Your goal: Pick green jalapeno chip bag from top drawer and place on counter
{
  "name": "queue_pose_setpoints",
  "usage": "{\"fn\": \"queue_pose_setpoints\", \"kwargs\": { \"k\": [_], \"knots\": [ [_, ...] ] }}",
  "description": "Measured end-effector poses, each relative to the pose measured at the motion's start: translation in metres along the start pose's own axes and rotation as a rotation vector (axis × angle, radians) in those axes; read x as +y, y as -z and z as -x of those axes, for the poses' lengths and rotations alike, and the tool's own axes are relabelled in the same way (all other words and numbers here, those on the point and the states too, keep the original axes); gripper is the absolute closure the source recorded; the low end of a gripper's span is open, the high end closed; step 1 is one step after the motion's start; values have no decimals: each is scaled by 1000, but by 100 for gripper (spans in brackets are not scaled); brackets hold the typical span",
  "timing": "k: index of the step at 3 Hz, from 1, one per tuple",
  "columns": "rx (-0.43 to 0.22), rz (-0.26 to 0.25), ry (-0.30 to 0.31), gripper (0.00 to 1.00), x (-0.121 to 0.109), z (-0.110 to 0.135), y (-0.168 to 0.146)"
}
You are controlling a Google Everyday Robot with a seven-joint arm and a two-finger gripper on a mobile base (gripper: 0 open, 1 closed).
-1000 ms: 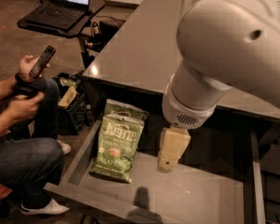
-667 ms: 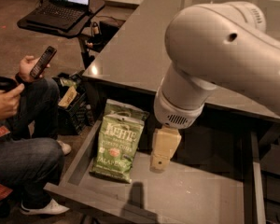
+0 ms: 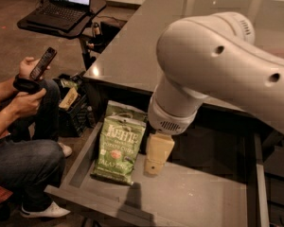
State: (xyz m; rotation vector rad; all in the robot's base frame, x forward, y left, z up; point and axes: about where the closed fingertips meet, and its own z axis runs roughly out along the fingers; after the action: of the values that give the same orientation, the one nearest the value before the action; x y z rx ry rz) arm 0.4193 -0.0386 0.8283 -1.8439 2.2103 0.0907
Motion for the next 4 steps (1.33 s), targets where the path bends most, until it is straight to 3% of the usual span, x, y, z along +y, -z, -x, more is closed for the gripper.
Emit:
{"fn": "queue_pose_setpoints", "kwargs": {
  "k": [3, 4],
  "knots": [
    [12, 78, -56, 0, -17, 46, -71],
    [50, 117, -50, 0, -28, 62, -103]
  ]
}}
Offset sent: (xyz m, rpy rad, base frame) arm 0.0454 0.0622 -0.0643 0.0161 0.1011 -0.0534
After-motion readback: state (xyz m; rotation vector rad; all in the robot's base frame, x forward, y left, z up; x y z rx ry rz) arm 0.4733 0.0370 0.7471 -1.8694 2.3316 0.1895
